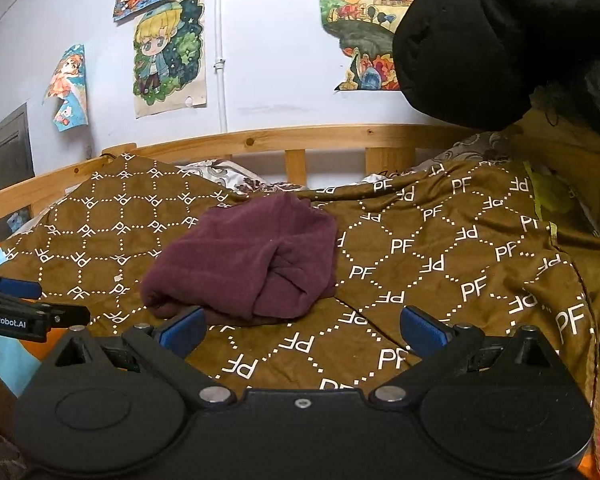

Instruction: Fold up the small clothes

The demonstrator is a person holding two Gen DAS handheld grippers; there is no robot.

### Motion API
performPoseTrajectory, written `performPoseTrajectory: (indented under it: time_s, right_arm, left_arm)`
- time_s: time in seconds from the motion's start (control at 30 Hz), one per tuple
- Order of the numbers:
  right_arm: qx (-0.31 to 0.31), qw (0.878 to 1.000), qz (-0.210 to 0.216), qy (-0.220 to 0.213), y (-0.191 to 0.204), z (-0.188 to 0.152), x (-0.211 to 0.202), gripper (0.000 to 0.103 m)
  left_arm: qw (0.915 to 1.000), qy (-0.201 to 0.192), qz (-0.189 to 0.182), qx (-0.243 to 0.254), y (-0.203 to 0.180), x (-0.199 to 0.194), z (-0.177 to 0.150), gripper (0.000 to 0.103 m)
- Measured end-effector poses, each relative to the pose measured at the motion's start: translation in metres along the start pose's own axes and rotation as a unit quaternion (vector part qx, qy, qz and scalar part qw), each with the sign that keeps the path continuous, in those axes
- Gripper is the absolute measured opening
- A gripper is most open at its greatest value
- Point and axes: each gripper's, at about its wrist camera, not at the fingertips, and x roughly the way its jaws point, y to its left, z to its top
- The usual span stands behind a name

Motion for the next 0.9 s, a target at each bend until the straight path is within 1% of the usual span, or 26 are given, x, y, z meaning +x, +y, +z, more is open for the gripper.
performPoseTrajectory:
  time_s: [0.9]
  right_arm:
    - [0.005,1.0,-0.005,-0.003,-0.001,0.0001,-0.0021,0.102]
  left_arm:
    - [1.0,0.001,-0.001,-0.004,0.0,-0.0003,0.0002,0.102]
